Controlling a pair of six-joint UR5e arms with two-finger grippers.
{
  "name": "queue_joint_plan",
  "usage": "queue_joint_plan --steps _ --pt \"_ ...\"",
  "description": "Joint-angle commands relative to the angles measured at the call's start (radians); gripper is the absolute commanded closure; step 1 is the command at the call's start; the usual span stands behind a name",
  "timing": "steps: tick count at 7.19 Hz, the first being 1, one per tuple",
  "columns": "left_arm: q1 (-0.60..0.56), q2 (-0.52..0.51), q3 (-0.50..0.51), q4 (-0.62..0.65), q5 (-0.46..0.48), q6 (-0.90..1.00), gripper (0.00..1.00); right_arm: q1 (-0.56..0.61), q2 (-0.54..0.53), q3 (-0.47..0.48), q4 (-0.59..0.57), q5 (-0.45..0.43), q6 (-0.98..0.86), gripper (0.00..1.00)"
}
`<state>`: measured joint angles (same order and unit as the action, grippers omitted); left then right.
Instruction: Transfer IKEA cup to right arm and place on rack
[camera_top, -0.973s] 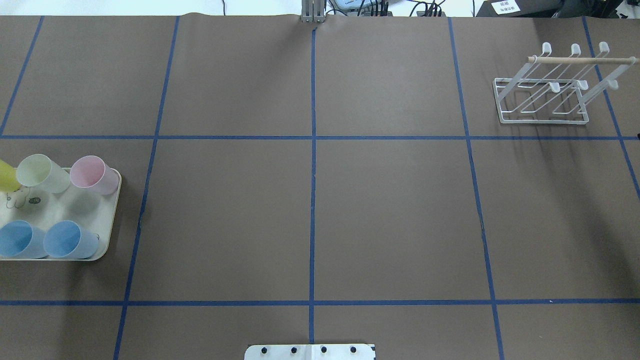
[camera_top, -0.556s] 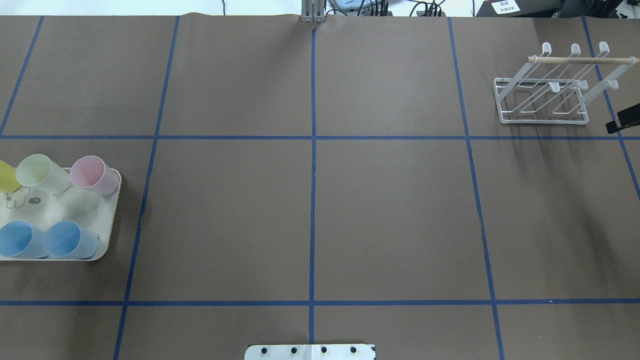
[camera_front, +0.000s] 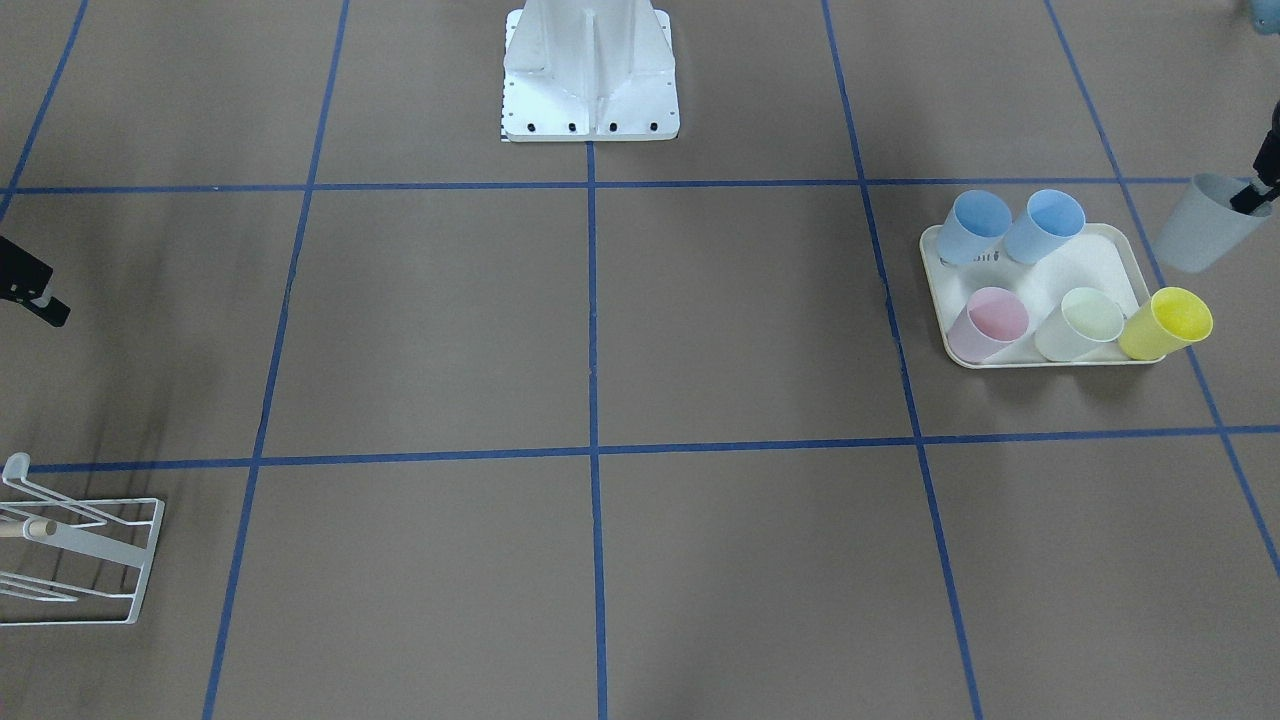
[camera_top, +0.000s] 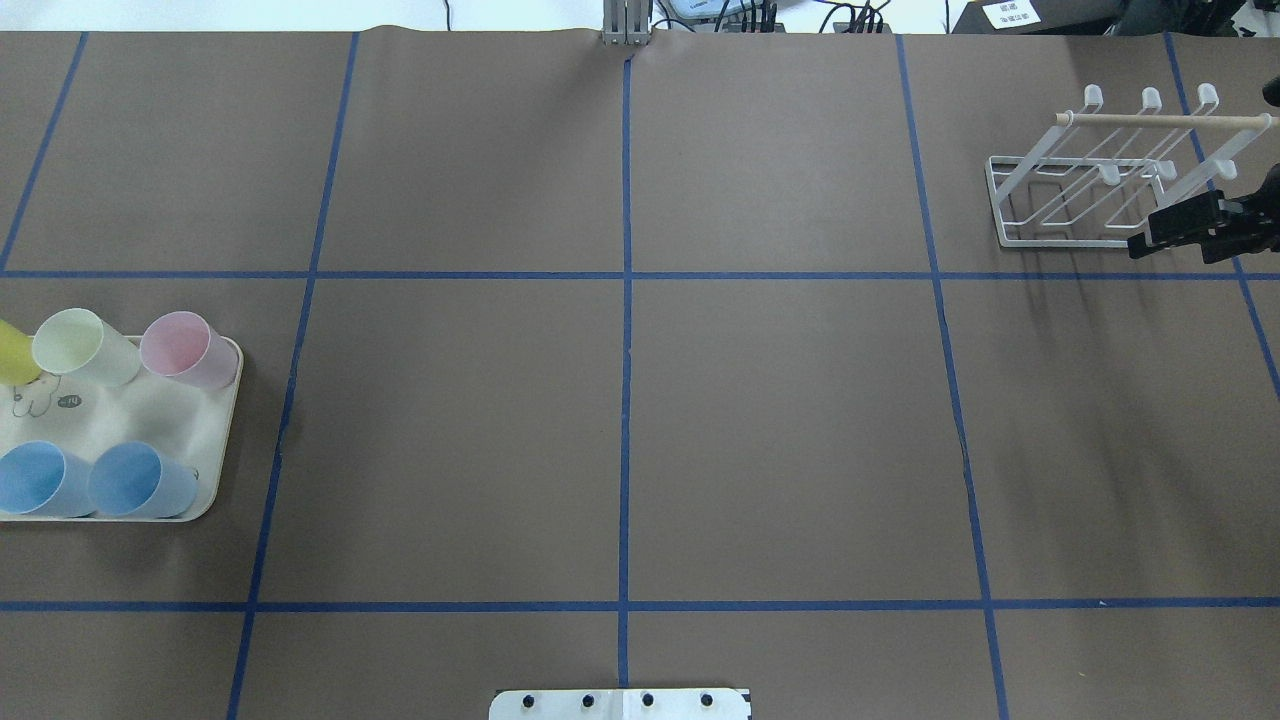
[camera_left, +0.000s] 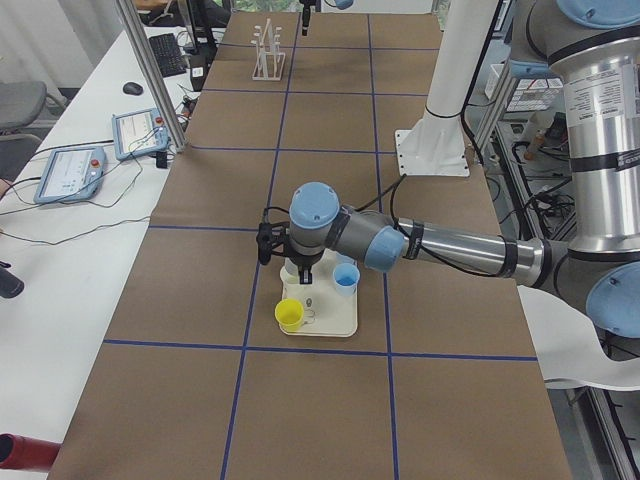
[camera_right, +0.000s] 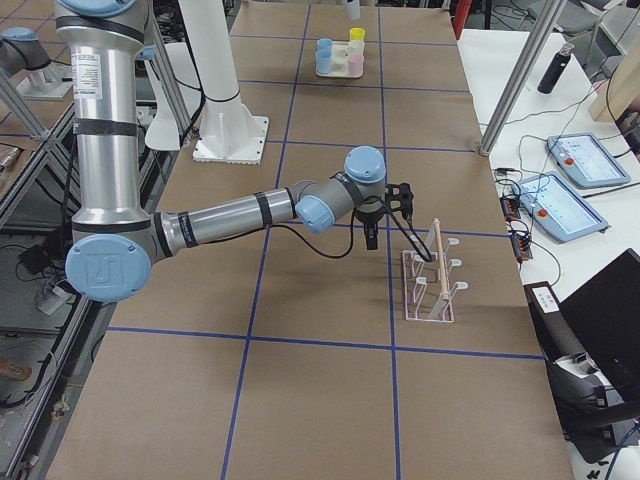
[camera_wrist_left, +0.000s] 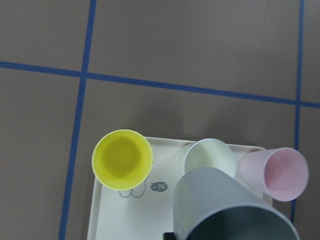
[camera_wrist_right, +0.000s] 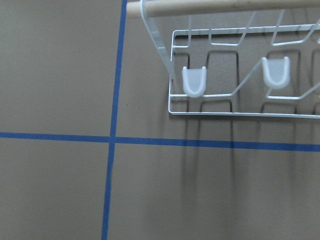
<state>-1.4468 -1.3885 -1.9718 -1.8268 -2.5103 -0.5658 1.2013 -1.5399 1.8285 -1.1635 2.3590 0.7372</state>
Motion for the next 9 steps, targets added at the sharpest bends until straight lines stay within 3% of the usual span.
queue_joint_plan --steps 1,2,4,6,7,8,9 --pt "0.098 -0.102 -0.077 -0.002 -0.001 -0.152 1.00 -0.061 0.072 0.002 0.010 -0.003 0.158 0.00" --pt "0.155 -0.160 -0.070 -0.006 -0.013 -0.284 1.00 -0.093 0.108 0.002 0.010 -0.007 0.230 0.00" --pt "0.355 -0.377 -0.065 -0.008 0.022 -0.763 1.00 -0.162 0.185 0.005 0.011 -0.041 0.351 0.01" --pt "0.550 -0.562 -0.058 -0.009 0.220 -1.178 1.00 -0.202 0.257 0.011 0.011 -0.041 0.486 0.01" --pt "0.621 -0.611 -0.050 -0.015 0.270 -1.209 1.00 -0.210 0.288 0.012 0.011 -0.041 0.539 0.01" --pt "0.658 -0.632 -0.027 -0.105 0.315 -1.223 1.00 -0.229 0.303 0.020 0.016 -0.041 0.575 0.01" --pt "0.714 -0.633 -0.010 -0.240 0.450 -1.361 1.00 -0.236 0.310 0.011 0.109 -0.043 0.593 0.01"
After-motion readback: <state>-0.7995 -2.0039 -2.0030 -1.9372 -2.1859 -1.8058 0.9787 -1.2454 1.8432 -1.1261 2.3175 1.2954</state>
